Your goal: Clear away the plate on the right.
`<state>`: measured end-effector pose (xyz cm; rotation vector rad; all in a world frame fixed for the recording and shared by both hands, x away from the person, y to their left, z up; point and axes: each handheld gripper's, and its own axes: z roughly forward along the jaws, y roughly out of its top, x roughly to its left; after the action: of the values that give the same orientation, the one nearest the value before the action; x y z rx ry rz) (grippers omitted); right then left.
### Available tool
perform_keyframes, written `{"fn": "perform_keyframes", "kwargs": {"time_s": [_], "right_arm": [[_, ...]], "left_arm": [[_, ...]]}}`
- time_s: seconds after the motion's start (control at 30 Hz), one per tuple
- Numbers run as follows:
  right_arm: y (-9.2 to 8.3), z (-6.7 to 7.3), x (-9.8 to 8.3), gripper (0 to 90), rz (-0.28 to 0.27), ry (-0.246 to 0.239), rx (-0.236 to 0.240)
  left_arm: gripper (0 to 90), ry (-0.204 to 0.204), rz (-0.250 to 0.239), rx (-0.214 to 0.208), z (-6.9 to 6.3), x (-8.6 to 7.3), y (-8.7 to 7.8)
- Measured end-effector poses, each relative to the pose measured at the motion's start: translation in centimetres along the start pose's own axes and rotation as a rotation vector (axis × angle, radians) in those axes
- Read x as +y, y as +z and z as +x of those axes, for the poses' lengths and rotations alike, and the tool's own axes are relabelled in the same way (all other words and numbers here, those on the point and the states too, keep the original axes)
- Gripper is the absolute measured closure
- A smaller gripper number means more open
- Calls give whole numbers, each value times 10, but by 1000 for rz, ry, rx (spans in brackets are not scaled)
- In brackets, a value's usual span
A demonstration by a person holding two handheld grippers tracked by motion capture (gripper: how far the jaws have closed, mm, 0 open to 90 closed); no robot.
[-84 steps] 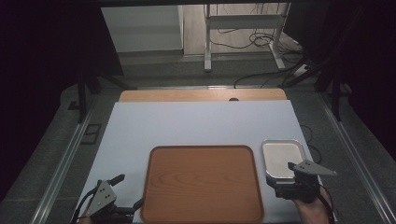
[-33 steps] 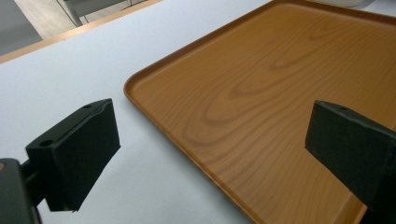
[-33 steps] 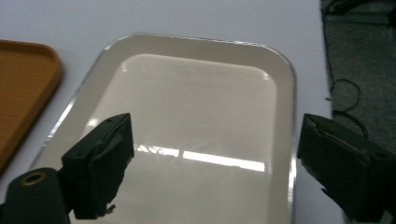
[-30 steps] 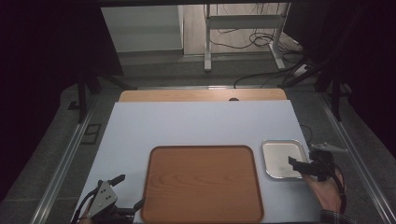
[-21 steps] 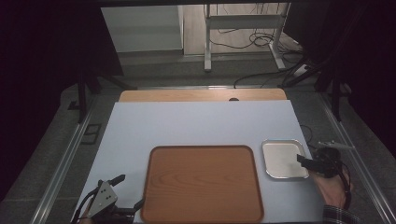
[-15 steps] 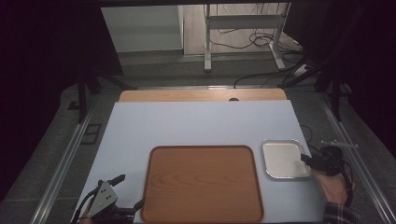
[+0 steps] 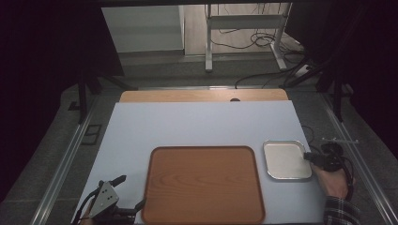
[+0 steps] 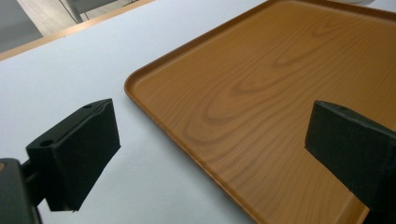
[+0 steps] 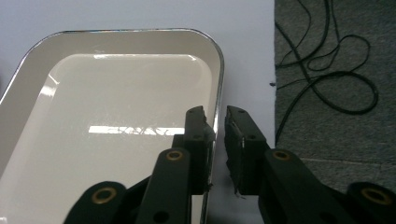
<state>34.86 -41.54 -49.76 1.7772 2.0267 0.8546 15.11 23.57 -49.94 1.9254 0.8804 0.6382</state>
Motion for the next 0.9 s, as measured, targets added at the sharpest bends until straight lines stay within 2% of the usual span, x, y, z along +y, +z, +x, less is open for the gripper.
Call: {"fn": "perform_keyframes", "kwargs": {"time_s": [0.1,0.2,0.37,0.43,0.53,0.8,0.9], "right_arm": [[3,-1,1,805,15,8,10],[6,-3,3,842,31,40,27],[4,-10,3,879,30,143,98],[1,-11,3,882,15,163,127],[-3,-8,4,881,10,163,108],[-9,2,8,880,-2,155,127],[-14,5,8,881,-30,166,143]], "left_arm": [[29,0,0,0,0,0,0],[29,-1,1,1,0,0,0],[29,0,2,2,0,0,0],[29,0,3,2,0,0,0],[29,0,2,1,0,0,0],[29,-5,-5,0,0,0,0],[29,1,-3,-1,0,0,0]]}}
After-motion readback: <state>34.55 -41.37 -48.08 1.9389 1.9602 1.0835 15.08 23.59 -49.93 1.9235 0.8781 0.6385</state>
